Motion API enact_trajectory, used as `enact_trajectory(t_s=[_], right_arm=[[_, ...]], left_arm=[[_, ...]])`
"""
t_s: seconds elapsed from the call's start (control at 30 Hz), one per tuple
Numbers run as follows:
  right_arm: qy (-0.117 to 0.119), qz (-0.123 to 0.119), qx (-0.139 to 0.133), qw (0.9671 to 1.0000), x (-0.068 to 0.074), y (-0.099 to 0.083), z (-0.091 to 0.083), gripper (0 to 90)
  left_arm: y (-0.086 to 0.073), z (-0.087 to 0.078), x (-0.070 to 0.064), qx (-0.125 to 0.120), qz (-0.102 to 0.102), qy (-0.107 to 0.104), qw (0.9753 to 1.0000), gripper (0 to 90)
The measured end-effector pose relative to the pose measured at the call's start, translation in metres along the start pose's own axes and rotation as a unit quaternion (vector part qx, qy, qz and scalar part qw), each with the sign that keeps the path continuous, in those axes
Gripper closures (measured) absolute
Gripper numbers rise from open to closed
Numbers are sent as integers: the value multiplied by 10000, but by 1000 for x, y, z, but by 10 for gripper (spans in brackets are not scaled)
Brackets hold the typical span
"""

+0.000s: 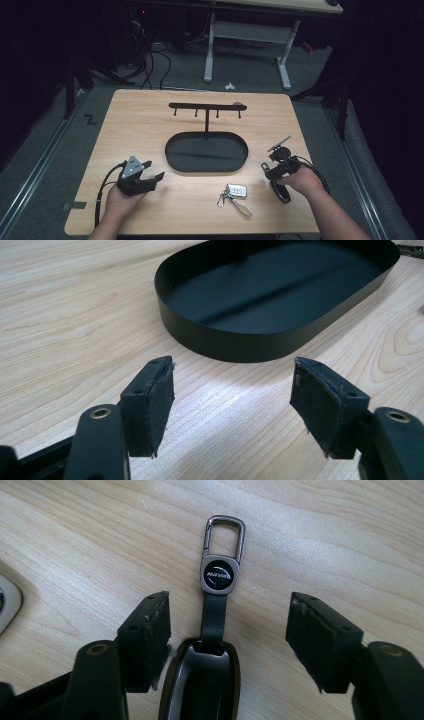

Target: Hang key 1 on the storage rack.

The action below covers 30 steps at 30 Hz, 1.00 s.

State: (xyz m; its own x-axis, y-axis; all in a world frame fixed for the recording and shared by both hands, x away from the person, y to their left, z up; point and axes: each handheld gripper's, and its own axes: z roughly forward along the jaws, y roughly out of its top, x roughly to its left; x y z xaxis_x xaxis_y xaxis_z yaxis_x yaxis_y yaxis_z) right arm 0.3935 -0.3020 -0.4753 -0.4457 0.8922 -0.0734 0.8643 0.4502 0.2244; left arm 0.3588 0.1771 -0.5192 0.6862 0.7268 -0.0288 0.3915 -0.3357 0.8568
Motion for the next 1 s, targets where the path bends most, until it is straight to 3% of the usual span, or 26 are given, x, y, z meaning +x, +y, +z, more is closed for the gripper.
enact_trajectory(t_s=[0.13,0.3,0.57,0.73,1.0], right_arm=[[69,-21,163,9998,-2,5,2,492],[246,132,278,9992,-4,7,7,544],[96,79,500,9987,1,11,10,700],[150,188,657,9976,2,13,15,735],[317,152,907,9953,1,19,16,790]], left_arm=[[0,0,0,10,2,-21,10000,342],[0,1,-2,25,45,-41,10000,342],[0,1,-2,29,55,-44,10000,342],[0,1,-3,38,58,-43,10000,342],[0,2,-3,47,80,-50,9999,343]])
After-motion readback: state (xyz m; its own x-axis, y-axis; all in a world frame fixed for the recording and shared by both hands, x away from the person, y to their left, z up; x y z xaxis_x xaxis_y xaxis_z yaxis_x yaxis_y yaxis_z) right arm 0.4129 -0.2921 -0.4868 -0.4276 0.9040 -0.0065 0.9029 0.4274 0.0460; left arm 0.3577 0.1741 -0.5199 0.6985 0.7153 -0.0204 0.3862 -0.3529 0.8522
